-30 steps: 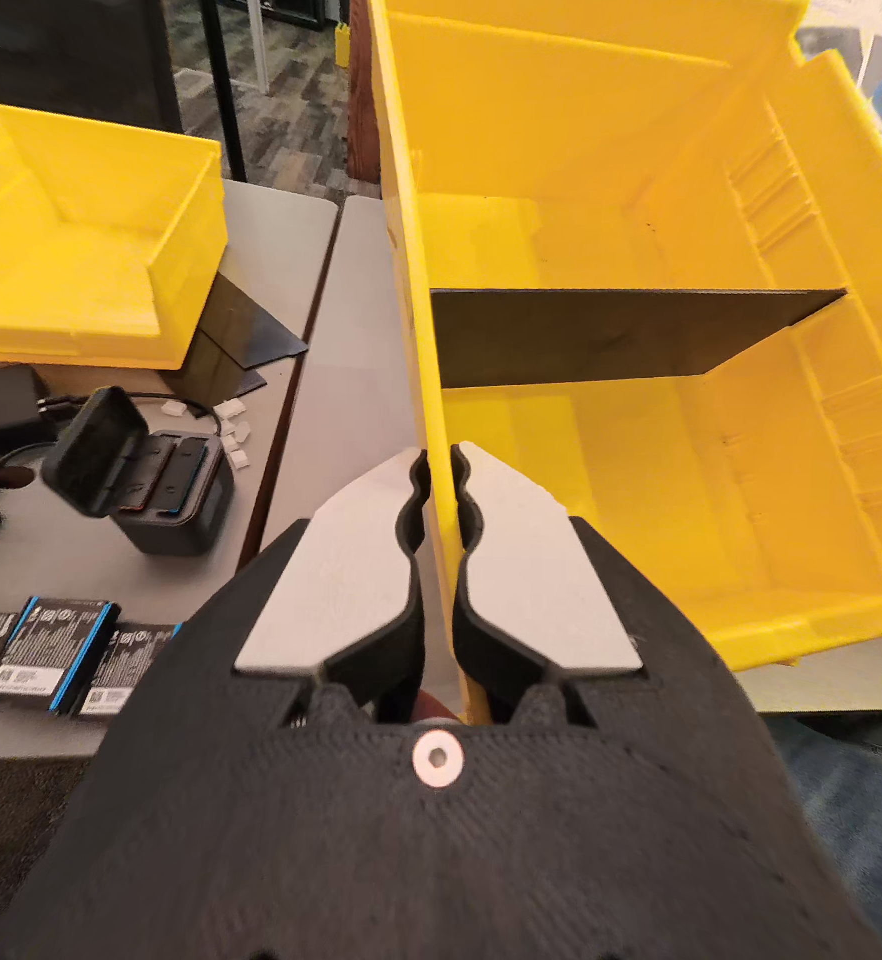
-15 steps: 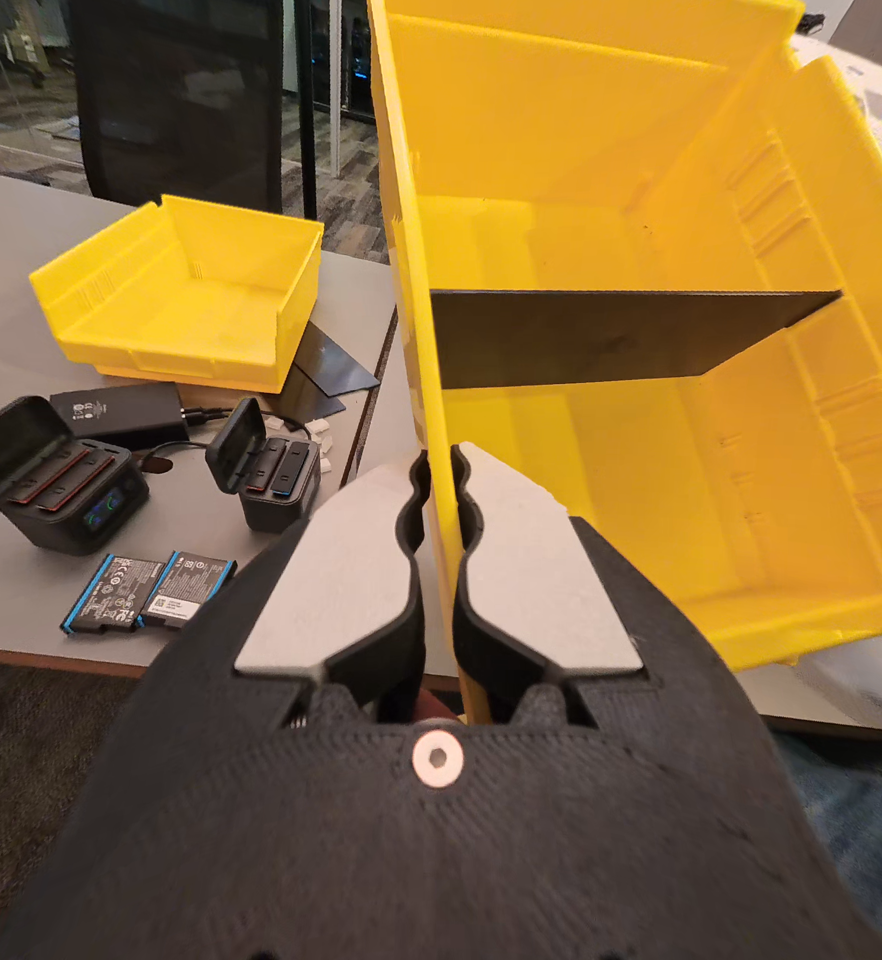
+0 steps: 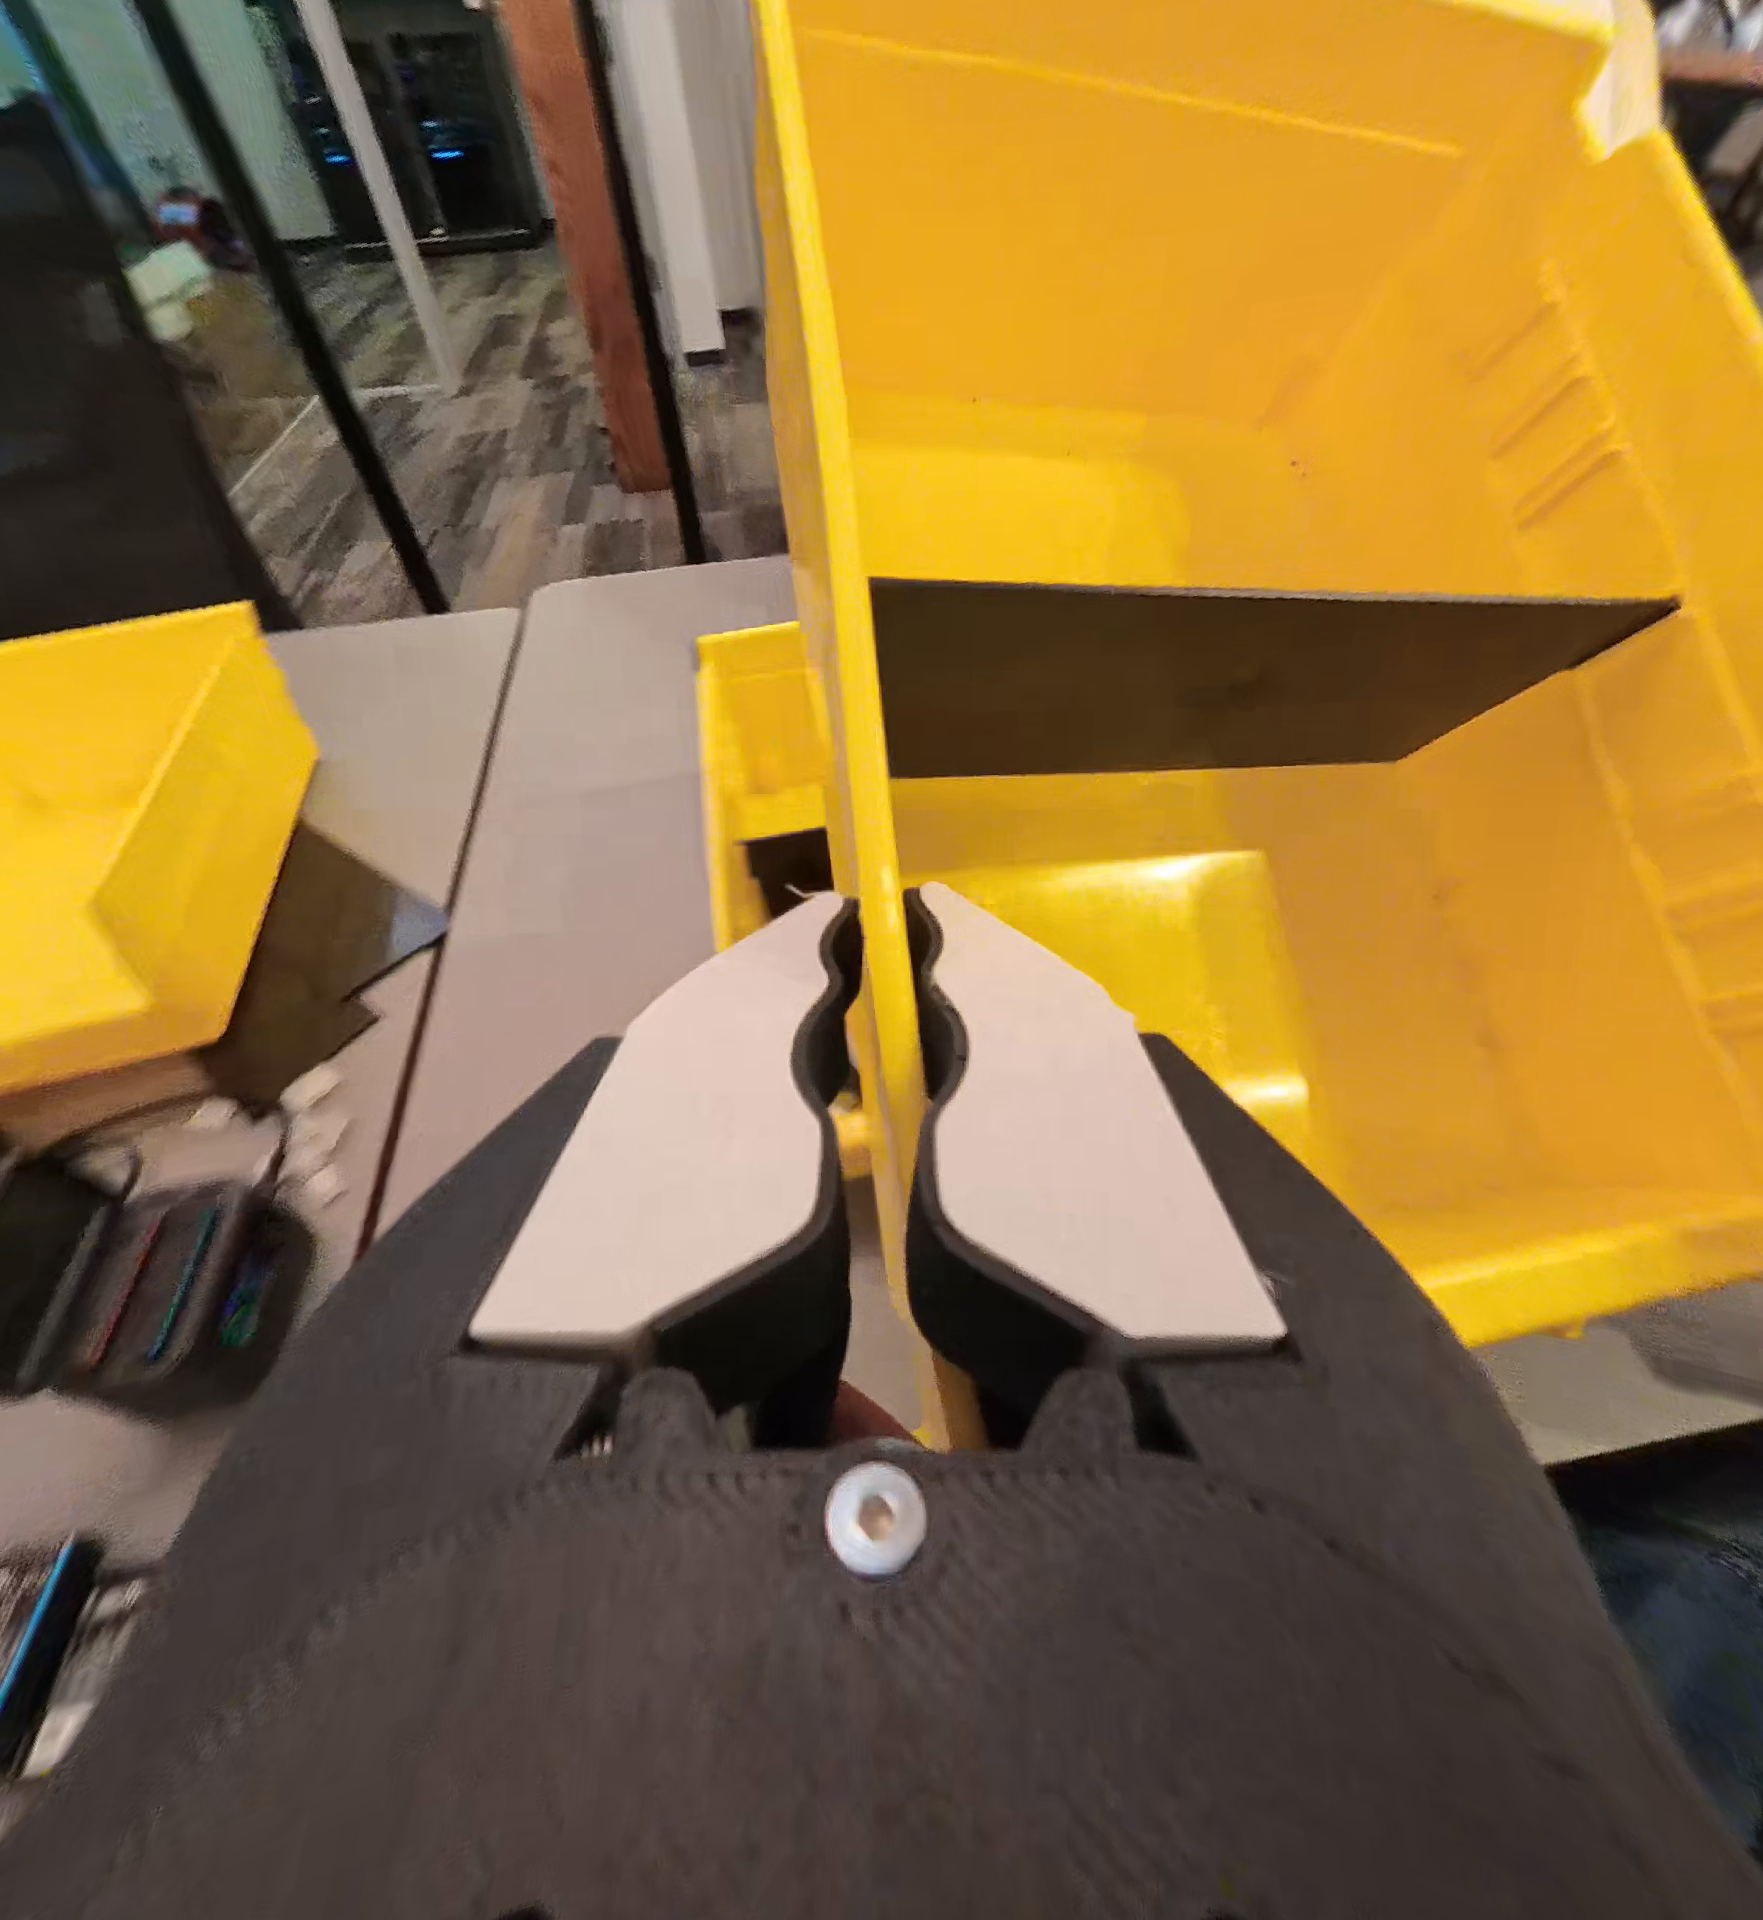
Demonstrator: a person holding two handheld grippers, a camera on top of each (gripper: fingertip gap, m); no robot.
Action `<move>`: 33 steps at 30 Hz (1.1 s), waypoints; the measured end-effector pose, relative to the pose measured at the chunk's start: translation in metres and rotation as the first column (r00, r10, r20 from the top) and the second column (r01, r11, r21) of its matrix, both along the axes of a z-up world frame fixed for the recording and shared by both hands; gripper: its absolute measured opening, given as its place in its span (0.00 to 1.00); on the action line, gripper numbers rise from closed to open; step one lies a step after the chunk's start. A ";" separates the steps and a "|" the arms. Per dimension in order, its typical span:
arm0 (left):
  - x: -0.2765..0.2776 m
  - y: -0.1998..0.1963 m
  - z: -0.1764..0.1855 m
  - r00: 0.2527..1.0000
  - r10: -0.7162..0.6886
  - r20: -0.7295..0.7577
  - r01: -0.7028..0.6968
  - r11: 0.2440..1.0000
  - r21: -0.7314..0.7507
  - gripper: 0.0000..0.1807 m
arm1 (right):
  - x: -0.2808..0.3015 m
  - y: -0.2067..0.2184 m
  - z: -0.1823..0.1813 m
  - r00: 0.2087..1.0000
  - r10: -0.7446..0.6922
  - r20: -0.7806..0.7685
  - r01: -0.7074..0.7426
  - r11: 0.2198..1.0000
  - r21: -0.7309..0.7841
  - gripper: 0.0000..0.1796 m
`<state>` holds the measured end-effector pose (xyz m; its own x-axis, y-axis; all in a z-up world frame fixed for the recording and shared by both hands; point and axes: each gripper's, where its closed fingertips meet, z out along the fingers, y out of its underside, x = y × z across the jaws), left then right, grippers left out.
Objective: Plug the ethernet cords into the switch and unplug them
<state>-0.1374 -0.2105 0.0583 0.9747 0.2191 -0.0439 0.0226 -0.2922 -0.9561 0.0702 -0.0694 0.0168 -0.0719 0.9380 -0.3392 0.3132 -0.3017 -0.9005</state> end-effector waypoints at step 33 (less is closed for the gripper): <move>0.430 0.238 -0.140 0.623 -0.627 0.467 0.760 0.627 -0.171 0.34 | 0.369 0.140 -0.122 0.535 -0.685 0.495 0.622 0.716 0.318 0.24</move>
<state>0.2923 0.0271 -0.0821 0.7821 -0.4938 0.3801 -0.0301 -0.6392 -0.7685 0.4394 0.0708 -0.1055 0.7389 0.6737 -0.0116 0.4948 -0.5543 -0.6692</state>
